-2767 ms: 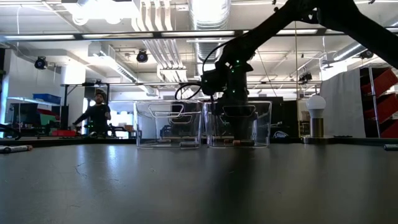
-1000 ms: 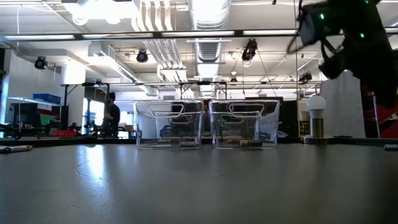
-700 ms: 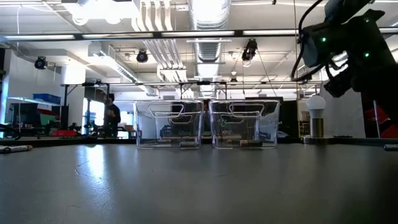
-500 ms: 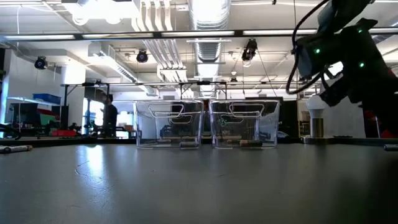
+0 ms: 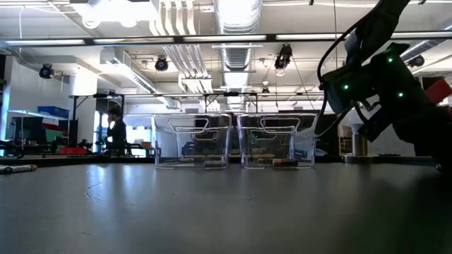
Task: Sort batteries
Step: Put the white battery into the left transparent bin
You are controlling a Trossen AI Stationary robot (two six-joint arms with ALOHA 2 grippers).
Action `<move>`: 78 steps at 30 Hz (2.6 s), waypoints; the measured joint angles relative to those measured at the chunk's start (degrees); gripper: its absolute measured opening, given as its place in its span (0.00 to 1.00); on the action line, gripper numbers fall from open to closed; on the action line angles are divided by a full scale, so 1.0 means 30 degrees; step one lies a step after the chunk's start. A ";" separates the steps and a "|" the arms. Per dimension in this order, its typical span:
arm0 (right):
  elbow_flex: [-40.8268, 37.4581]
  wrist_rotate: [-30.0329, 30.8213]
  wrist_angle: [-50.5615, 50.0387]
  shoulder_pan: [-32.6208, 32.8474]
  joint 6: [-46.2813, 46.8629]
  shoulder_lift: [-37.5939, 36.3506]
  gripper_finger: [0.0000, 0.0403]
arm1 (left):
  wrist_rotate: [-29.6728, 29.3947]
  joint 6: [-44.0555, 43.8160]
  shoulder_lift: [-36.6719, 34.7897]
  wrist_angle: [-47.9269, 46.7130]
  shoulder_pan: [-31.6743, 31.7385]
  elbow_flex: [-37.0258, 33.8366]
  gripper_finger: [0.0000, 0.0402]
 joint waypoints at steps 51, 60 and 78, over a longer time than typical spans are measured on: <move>0.9676 0.7577 -0.5974 -0.0395 0.1483 -0.7386 0.08 | 0.6534 -0.2968 -0.2143 1.3953 0.0310 -0.6033 0.51; 1.3418 0.8265 0.0345 -0.0475 -0.1274 -0.7252 0.08 | 0.5228 -0.7112 -0.1314 2.0423 0.0327 -0.9855 0.51; 1.3063 0.1685 1.5253 -0.0468 -0.3752 -0.4346 0.08 | 0.4004 -0.8900 0.1035 2.0177 0.0255 -1.1985 0.51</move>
